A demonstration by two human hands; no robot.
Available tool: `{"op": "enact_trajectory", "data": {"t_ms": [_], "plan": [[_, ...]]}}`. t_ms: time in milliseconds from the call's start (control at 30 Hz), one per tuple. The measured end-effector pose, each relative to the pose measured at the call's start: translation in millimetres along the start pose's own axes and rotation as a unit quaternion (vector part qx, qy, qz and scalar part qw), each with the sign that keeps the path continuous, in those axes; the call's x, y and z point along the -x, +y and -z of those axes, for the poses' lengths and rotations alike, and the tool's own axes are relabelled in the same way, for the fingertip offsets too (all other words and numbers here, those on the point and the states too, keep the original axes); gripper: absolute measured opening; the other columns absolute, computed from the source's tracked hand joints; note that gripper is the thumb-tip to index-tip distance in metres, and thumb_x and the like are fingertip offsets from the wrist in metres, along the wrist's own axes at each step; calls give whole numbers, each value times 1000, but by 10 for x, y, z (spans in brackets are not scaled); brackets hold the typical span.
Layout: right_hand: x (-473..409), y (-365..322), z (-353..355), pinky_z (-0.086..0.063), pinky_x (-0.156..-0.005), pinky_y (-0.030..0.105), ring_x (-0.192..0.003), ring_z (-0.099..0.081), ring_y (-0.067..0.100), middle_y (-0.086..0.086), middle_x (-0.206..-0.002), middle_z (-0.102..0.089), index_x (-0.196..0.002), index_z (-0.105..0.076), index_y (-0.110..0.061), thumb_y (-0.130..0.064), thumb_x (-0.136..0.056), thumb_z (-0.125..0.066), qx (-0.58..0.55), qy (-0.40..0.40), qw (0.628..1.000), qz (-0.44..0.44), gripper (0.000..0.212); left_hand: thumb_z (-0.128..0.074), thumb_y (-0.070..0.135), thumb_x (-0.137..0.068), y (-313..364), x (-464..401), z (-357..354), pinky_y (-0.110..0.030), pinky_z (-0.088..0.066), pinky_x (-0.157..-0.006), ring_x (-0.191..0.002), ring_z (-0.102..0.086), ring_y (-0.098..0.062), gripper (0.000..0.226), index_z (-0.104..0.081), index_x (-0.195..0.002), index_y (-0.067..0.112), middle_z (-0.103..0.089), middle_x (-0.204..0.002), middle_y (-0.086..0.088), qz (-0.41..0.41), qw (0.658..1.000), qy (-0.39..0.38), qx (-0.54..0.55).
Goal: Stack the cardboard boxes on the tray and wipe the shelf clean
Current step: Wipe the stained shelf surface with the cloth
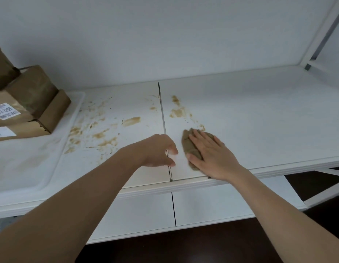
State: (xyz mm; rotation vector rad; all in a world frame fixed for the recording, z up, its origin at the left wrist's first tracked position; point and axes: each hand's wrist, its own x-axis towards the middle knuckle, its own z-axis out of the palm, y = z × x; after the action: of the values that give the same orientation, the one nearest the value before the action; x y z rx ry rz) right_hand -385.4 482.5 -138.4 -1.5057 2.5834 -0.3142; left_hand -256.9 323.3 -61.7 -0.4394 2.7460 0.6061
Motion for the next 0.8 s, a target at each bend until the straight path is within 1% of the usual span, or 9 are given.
{"op": "enact_trajectory", "data": {"t_ms": [100, 200, 267, 333, 400, 467, 533, 667, 800], "plan": [[-19, 210, 28, 4, -121, 33, -148, 8, 5, -11, -162, 7, -156, -1, -26, -56, -98, -18, 24, 21, 995, -94, 67, -68, 32, -85, -155, 54, -24, -23, -29, -106, -133, -36, -7, 51, -50, -132, 29, -43, -141, 10, 12, 997, 56, 42], [-137, 51, -57, 5, -121, 37, -149, 6, 14, -1, -163, 4, -156, -5, -18, -49, -99, -17, 27, 55, 983, -174, 66, -74, 34, -80, -250, 65, -30, -27, -22, -111, -141, -22, -11, 79, -32, -146, 24, -27, -154, 8, 51, 997, 61, 18], [-165, -144, -103, 6, -121, 38, -149, 8, 15, 0, -163, 5, -156, -6, -20, -48, -99, -16, 17, 52, 989, -138, 65, -78, 34, -75, -228, 13, -13, -28, -18, -113, -145, -15, -13, 97, -21, -151, 18, -16, -158, 5, 71, 996, 45, 6], [-79, -242, -128, 6, -121, 36, -149, 9, 11, -6, -163, 5, -155, -7, -25, -53, -96, -11, 18, 42, 997, -67, 66, -81, 34, -70, -158, -80, 19, -30, -18, -114, -145, -16, -17, 105, -18, -151, 14, -14, -159, 0, 80, 996, 34, -14], [77, -207, -117, 6, -120, 33, -148, 10, 5, -12, -162, 7, -155, -7, -31, -59, -88, 0, 23, 31, 999, -8, 73, -83, 34, -67, -92, -179, 43, -35, -18, -115, -143, -20, -21, 107, -19, -150, 12, -18, -157, -3, 86, 995, 26, -49], [209, -36, -80, 7, -120, 29, -147, 11, 1, -16, -160, 9, -154, -6, -33, -61, -83, 6, 23, 23, 999, -2, 77, -83, 36, -67, -62, -266, 46, -40, -12, -118, -143, -19, -21, 108, -18, -150, 12, -17, -156, -4, 95, 991, 10, -90], [242, 219, -20, 5, -119, 29, -147, 8, 1, -16, -161, 7, -154, -7, -33, -62, -83, 6, 32, 43, 997, -54, 78, -82, 39, -68, -82, -329, 28, -44, -8, -117, -142, -20, -21, 105, -20, -148, 12, -20, -153, -3, 103, 988, -3, -113], [-6, 505, 80, 3, -120, 34, -149, 3, 11, -5, -163, 0, -155, -11, -25, -51, -98, -13, 42, 59, 980, -184, 64, -83, 41, -65, -122, -396, -2, -46, -12, -116, -135, -31, -21, 101, -27, -143, 11, -32, -142, -2, 109, 985, -3, -131], [-292, 263, 30, 5, -120, 37, -150, 5, 14, -2, -163, 2, -156, -10, -22, -48, -99, -17, 34, 60, 982, -175, 63, -87, 38, -59, -37, -474, 22, -48, -16, -116, -131, -35, -22, 103, -30, -139, 7, -36, -136, -4, 121, 979, -16, -162]]}}
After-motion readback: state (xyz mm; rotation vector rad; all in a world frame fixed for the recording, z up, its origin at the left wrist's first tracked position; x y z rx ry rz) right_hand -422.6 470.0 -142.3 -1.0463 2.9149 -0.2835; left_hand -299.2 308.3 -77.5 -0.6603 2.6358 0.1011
